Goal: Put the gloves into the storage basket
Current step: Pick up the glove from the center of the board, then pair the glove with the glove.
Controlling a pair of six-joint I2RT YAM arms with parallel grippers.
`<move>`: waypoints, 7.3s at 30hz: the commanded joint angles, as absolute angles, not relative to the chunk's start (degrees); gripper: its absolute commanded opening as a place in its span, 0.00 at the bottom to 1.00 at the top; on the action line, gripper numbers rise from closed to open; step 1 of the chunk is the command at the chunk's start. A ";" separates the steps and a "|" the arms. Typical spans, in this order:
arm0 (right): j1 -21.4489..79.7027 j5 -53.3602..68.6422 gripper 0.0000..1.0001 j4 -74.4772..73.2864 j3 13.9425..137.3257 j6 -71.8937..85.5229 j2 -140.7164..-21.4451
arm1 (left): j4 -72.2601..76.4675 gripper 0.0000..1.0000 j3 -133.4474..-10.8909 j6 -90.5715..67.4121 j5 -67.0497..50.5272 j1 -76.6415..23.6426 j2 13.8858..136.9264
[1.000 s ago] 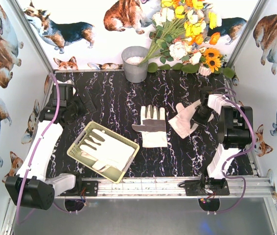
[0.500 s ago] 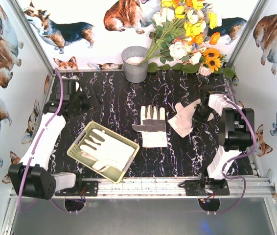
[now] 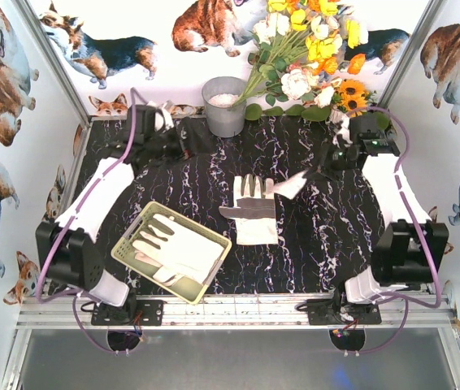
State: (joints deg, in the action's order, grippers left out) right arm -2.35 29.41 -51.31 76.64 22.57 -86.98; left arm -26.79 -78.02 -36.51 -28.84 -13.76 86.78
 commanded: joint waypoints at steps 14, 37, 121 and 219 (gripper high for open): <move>11.53 64.43 0.00 -33.06 85.42 37.89 -75.39 | -3.65 1.00 -84.86 -47.29 -59.61 -15.53 94.08; 13.40 67.41 0.00 -19.98 78.66 43.93 -67.74 | 38.64 1.00 -66.03 -83.14 -66.71 -24.23 87.60; 18.81 12.93 0.00 -33.07 58.73 27.95 -88.23 | -10.93 0.00 -76.99 -30.51 -13.84 -32.52 111.25; 13.62 22.16 0.18 -34.53 74.09 28.40 -113.95 | -12.65 0.03 -93.57 -41.48 -27.67 -22.20 129.61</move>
State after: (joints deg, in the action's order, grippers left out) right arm 13.76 24.10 -34.30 72.18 30.65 -111.83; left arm -15.27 -91.83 -41.98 -27.11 -22.41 129.19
